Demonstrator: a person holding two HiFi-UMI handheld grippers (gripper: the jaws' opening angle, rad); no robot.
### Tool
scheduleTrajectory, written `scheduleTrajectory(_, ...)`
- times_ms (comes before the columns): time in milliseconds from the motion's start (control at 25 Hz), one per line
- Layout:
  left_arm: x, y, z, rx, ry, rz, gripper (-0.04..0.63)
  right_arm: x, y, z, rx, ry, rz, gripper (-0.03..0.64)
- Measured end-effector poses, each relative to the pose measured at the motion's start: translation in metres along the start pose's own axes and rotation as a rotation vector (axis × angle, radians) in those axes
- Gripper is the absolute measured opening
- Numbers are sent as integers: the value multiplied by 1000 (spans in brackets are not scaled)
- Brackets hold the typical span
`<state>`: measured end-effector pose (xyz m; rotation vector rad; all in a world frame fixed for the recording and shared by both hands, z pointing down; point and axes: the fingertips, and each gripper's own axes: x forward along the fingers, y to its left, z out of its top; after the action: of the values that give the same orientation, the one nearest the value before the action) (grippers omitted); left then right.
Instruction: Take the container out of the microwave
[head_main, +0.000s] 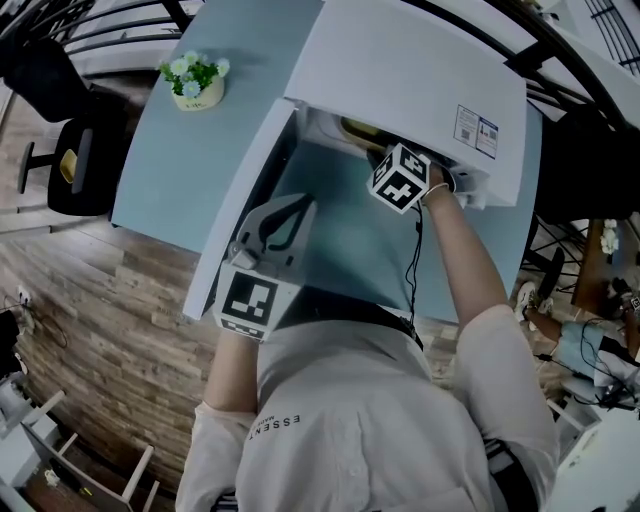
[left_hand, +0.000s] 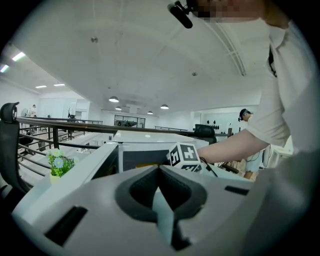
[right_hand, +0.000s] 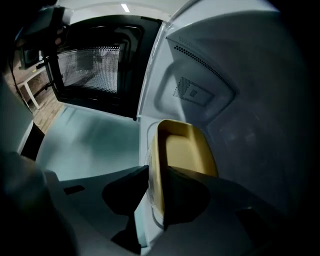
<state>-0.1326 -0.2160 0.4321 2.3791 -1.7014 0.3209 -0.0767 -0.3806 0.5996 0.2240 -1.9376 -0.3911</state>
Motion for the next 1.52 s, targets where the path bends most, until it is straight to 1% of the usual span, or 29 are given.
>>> scheduleTrajectory(80, -1, 0, -1, 1, 2, -1, 2, 2, 0, -2, -12, 9, 1, 102)
scheduleTrajectory(160, -3, -1, -2, 1, 3, 1, 2, 3, 0, -3, -24, 17, -4, 56)
scheduleTrajectory(200, -4, -1, -2, 1, 1, 2, 2, 2, 0, -3, -29, 19, -4, 44)
scheduleTrajectory(360, -6, 0, -1, -1, -4, 7, 2, -1, 5, -3, -33, 15, 11, 40)
scheduleTrajectory(520, -11, 0, 2, -7, -12, 6, 2, -12, 11, 1, -16, -4, 5, 34)
scheduleTrajectory(680, -18, -1, 7, -34, -22, 5, 2, -27, 21, 7, 7, -29, -3, 25)
scheduleTrajectory(840, -23, -6, 8, -16, -38, -16, 2, -47, 37, 12, 74, -78, -1, 25)
scheduleTrajectory(1080, -30, -18, 13, 10, -57, -70, 2, -81, 61, 11, 207, -136, -43, 25)
scheduleTrajectory(1240, -32, -28, 15, 29, -61, -95, 2, -103, 81, 13, 255, -174, -53, 23)
scheduleTrajectory(1360, -36, -35, 17, 43, -64, -114, 2, -124, 93, 12, 283, -205, -88, 23)
scheduleTrajectory(1520, -41, -37, 19, 53, -66, -120, 2, -154, 103, 9, 351, -261, -137, 23)
